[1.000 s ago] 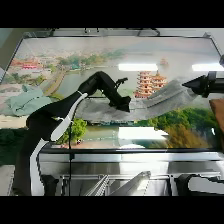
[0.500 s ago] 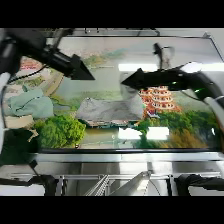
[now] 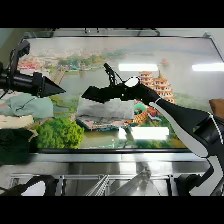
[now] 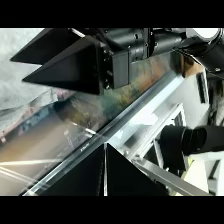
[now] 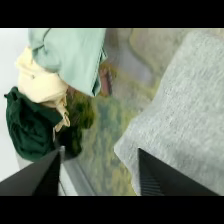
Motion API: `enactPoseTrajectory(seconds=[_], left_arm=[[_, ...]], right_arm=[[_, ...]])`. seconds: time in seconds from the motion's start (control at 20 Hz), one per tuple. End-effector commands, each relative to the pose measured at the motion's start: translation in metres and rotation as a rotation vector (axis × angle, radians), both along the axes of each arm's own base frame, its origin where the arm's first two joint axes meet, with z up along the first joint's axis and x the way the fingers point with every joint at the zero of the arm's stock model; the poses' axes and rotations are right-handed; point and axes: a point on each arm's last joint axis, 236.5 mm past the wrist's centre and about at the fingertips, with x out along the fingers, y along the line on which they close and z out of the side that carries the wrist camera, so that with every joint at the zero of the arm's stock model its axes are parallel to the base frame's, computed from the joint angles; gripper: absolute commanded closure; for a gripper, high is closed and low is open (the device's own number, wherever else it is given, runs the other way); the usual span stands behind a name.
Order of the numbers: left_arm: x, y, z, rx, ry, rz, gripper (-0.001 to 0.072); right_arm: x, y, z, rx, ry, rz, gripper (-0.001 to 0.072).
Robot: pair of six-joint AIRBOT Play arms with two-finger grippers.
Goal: Fold the shirts.
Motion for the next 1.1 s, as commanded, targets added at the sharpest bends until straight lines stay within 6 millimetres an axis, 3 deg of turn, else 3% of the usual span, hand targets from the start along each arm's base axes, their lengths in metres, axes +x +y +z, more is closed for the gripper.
enactPoseTrajectory(seconds=[0.0,0.1,0.25,0.35,0.45,0.55,0.65,0.8,1.05], left_arm=[[-0.008,0.019,-0.002,0.004,-0.012,0.072,0.069],[-0.012,0.024,0.002,0.009,-0.028,0.091,0.069],[-0.018,0.022,0.014,0.025,-0.089,0.084,0.069],[-0.023,0.021,0.022,0.033,-0.116,0.082,0.069],[-0.027,0.019,0.031,0.043,-0.152,0.084,0.0691],[-0.027,0.019,0.038,0.053,-0.188,0.1,0.0692],[-0.027,0.019,0.044,0.06,-0.217,0.114,0.0692],[-0.027,0.019,0.049,0.066,-0.243,0.125,0.0692],[-0.031,0.018,0.052,0.068,-0.251,0.12,0.0692]], right_arm=[[-0.002,-0.041,0.007,-0.002,0.037,0.108,0.0242],[0.012,-0.099,0.022,-0.018,0.083,0.097,0.0243],[0.029,-0.202,0.032,-0.113,0.128,-0.022,0.0259],[0.021,-0.268,0.016,-0.244,0.168,-0.143,0.026],[0.007,-0.31,-0.014,-0.347,0.193,-0.263,0.0251],[-0.003,-0.319,-0.05,-0.377,0.238,-0.347,0.0069],[-0.007,-0.309,-0.082,-0.403,0.272,-0.353,0.0069],[-0.009,-0.272,-0.112,-0.371,0.327,-0.328,0.0069],[-0.01,-0.213,-0.119,-0.24,0.36,-0.306,0.0077]])
